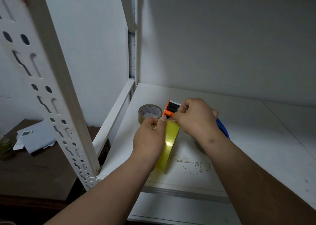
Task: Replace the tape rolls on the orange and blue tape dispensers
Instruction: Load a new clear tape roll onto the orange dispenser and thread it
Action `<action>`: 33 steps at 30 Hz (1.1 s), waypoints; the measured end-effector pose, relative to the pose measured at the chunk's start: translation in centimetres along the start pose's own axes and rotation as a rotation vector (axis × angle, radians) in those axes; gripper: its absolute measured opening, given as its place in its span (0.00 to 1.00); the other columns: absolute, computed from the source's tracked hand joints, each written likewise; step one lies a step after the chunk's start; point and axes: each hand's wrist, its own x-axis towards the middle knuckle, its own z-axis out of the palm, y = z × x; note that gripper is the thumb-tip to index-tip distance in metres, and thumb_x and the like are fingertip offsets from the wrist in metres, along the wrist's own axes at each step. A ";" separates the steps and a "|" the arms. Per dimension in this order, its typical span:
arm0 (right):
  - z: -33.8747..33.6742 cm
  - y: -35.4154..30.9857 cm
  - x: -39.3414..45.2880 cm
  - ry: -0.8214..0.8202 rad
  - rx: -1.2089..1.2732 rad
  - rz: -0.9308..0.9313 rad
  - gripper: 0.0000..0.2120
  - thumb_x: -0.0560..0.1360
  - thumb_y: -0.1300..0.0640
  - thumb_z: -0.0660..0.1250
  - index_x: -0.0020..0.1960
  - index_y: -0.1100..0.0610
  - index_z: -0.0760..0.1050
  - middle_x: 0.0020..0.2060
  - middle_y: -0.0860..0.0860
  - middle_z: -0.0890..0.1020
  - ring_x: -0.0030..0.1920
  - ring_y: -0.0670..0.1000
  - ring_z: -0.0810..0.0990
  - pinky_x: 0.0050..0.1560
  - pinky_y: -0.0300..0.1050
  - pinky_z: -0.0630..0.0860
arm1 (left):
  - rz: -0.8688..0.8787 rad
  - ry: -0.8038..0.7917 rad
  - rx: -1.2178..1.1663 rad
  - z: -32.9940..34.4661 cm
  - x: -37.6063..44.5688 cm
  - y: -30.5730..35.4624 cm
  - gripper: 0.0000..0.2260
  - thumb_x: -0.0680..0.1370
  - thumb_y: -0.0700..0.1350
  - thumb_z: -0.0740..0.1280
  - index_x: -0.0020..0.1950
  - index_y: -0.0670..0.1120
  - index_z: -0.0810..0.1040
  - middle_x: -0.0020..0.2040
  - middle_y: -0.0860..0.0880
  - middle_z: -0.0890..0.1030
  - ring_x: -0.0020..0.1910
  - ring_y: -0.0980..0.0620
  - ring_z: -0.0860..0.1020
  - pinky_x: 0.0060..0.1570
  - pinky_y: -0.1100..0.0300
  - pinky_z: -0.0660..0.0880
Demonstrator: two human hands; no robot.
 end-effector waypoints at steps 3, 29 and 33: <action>0.0 0.1 0.2 0.010 0.026 0.000 0.09 0.69 0.55 0.67 0.33 0.49 0.68 0.33 0.45 0.76 0.35 0.44 0.73 0.48 0.48 0.57 | 0.035 0.021 -0.009 0.0 -0.1 -0.1 0.16 0.77 0.62 0.63 0.36 0.53 0.73 0.30 0.54 0.75 0.30 0.55 0.73 0.31 0.59 0.65; -2.6 -0.6 1.3 -0.254 -0.051 -0.123 0.12 0.71 0.55 0.69 0.34 0.49 0.67 0.35 0.44 0.74 0.43 0.53 0.75 0.45 0.46 0.70 | 0.037 -0.014 -0.003 0.0 -0.8 0.1 0.10 0.70 0.59 0.64 0.38 0.53 0.75 0.35 0.51 0.79 0.36 0.51 0.78 0.35 0.56 0.72; -3.2 -1.0 1.8 -0.322 -0.082 -0.124 0.11 0.71 0.59 0.67 0.33 0.51 0.67 0.38 0.49 0.76 0.44 0.54 0.76 0.40 0.44 0.71 | 0.012 -0.039 -0.031 -0.1 -0.8 0.8 0.14 0.65 0.61 0.67 0.36 0.51 0.74 0.34 0.49 0.79 0.36 0.46 0.79 0.38 0.51 0.76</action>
